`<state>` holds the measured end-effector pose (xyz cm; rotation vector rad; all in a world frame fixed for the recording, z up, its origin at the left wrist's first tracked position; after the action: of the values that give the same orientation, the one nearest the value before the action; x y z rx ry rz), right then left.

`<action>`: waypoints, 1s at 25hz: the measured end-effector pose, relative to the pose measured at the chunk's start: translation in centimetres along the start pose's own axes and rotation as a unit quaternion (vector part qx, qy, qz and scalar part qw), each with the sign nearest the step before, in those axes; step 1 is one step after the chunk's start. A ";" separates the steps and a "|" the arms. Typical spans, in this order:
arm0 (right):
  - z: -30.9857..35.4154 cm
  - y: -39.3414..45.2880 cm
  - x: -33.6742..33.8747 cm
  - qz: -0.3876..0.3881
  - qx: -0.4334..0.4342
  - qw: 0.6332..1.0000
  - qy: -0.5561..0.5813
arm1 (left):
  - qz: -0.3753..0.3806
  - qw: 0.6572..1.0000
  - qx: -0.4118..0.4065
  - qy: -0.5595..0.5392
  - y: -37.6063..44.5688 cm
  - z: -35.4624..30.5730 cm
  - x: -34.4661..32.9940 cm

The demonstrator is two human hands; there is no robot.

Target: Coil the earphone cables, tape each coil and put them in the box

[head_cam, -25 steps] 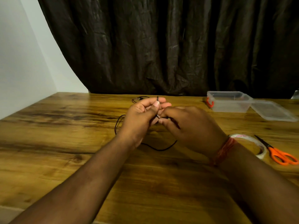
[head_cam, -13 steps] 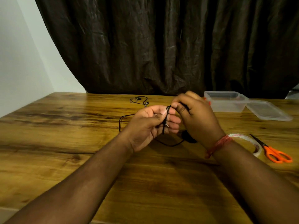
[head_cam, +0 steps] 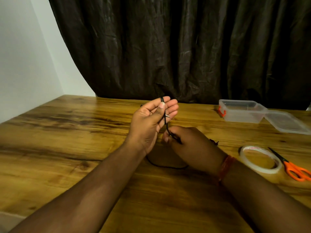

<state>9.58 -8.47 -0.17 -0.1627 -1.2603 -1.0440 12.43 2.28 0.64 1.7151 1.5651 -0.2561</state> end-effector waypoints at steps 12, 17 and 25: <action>-2.4 0.5 5.9 -0.115 -0.055 0.991 0.038 | 0.046 0.981 0.142 0.127 -1.8 2.8 -0.8; -4.3 0.5 5.6 -0.134 -0.093 0.977 0.135 | 0.106 0.968 0.187 0.134 -2.8 2.9 -1.9; -3.1 0.4 1.5 -0.059 -0.076 0.991 0.094 | 0.085 0.992 0.089 0.036 -2.3 0.8 -2.4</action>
<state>11.90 -10.99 0.15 -0.1034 -1.0294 -1.2300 10.11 -0.21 0.70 2.0040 1.4732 -0.2549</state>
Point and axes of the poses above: each hand's wrist, its own y-axis towards the middle knuckle, its own x-axis out of the back of the hand, z = x × y, the point moved 8 cm from there along y, towards the middle knuckle, and after that the axes turned 9 degrees about -y, right-handed, at the moved point
